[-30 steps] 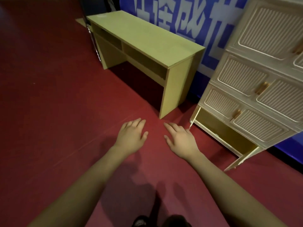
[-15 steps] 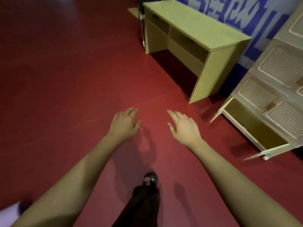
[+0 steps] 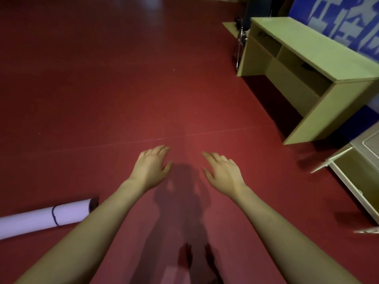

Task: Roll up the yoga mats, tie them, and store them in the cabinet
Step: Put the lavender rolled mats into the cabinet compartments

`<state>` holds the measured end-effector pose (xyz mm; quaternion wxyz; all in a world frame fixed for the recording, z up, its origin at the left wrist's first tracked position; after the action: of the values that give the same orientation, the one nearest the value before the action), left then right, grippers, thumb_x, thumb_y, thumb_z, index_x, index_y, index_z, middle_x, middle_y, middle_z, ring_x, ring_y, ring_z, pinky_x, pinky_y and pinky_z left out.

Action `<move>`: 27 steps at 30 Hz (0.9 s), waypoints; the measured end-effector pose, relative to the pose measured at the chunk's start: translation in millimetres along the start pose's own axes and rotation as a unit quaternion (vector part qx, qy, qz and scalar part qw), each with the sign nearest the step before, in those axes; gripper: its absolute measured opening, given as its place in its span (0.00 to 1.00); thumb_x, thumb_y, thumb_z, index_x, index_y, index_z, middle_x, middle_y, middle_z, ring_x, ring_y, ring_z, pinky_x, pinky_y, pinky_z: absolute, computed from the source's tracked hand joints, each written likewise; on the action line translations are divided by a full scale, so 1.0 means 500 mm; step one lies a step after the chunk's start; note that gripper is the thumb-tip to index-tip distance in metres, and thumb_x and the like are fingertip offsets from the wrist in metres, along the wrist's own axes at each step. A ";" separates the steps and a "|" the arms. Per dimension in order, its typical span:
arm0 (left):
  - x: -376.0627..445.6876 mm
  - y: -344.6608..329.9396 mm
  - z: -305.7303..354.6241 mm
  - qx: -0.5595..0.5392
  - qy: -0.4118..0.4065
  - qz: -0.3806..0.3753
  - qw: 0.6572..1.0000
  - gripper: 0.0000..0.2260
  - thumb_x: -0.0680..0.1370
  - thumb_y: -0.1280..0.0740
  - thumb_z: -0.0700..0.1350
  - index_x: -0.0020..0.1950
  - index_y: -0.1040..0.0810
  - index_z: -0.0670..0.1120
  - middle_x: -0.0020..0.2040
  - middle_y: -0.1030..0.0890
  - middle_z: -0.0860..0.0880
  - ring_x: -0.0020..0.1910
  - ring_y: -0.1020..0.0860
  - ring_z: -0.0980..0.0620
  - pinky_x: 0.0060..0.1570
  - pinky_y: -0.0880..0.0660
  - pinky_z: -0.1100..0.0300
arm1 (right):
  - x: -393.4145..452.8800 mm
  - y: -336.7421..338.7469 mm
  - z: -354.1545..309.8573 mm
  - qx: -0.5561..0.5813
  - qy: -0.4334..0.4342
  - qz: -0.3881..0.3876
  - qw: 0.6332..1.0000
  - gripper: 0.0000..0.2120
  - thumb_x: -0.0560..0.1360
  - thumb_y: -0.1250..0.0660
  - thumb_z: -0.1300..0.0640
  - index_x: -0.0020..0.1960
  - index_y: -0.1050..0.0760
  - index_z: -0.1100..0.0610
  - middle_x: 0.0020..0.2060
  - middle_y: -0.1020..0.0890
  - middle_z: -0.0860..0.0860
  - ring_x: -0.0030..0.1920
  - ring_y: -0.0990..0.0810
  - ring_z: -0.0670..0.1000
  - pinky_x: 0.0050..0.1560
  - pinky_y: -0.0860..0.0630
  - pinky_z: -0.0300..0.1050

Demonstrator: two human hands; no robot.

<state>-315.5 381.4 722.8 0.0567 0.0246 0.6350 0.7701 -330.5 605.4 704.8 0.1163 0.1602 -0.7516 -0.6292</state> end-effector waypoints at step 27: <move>0.004 0.097 -0.801 -0.019 -0.039 -0.032 0.999 0.25 0.80 0.45 0.55 0.74 0.36 0.45 0.73 0.33 0.46 0.70 0.34 0.45 0.66 0.40 0.55 | 0.382 -0.203 -0.723 -0.004 -0.009 -0.011 1.000 0.26 0.78 0.38 0.50 0.74 0.36 0.55 0.67 0.27 0.52 0.63 0.27 0.58 0.58 0.30 0.52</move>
<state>-364.4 -18.1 693.0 0.1071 0.0333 0.6183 0.7779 -360.8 186.9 665.5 0.1036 0.1622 -0.7480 -0.6351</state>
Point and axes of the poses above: each hand's wrist, its own x-axis towards the middle knuckle, its own y-axis out of the back of the hand, z = x × y, the point moved 1 cm from there along x, towards the middle knuckle
